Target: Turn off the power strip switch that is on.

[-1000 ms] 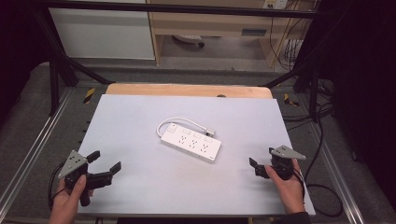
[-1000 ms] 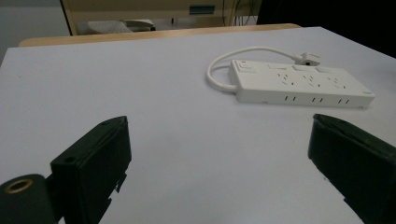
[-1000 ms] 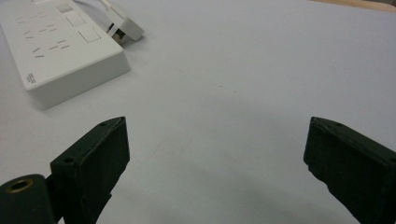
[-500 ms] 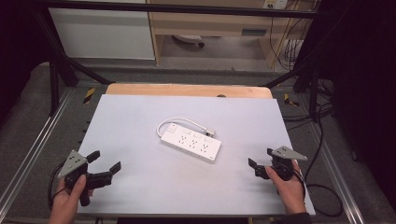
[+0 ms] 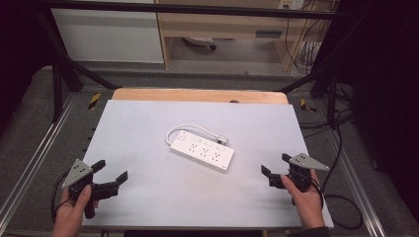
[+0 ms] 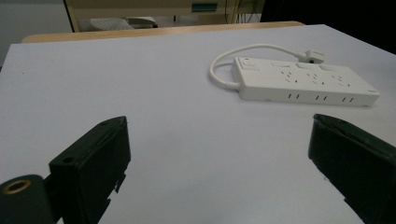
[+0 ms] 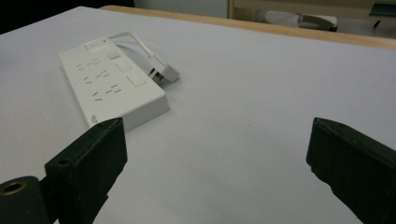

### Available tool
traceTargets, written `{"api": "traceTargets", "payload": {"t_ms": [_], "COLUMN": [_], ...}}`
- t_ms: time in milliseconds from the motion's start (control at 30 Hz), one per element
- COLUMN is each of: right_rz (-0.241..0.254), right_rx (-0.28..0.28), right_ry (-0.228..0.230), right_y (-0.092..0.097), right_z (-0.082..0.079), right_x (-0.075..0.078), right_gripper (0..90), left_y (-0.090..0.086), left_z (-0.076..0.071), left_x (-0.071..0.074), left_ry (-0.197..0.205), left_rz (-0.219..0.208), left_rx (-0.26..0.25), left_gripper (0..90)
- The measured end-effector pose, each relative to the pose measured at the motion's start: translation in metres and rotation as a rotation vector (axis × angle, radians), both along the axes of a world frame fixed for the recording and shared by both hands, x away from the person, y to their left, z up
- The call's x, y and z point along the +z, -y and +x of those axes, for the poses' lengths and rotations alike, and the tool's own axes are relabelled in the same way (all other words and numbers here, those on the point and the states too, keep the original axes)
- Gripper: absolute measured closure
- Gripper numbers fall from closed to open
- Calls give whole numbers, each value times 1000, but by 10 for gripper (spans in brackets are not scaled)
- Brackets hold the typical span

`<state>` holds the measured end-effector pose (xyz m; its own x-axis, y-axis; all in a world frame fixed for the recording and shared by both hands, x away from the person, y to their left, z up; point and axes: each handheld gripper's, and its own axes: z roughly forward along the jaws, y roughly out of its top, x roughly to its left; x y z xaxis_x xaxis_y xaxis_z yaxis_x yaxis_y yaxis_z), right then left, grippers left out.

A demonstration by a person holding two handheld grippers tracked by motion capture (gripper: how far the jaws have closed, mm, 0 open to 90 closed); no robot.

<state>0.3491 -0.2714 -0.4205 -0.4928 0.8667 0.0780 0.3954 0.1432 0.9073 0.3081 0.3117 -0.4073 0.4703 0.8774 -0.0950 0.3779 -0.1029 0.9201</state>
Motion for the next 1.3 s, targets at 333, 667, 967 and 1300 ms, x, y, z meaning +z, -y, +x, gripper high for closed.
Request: {"api": "traceTargets", "payload": {"t_ms": [333,667,967,1300], "right_rz": [-41,-34,-19,6], "right_rx": [28,74,89,94], "right_ry": [33,31,20,21], "right_y": [-14,-31,-39,-50], "right_z": [3,14,24,36], "right_x": [26,46,52,59], "right_gripper": [35,34,33,36], "left_y": [0,0,0,0], "left_z": [-1,0,0,0], "left_x": [0,0,-1,-1], "left_ry": [-5,-6,-8,-13], "left_rz": [-8,-5,-3,0], "left_rx": [-13,-11,-11,-9], "left_gripper": [53,52,52,52]}}
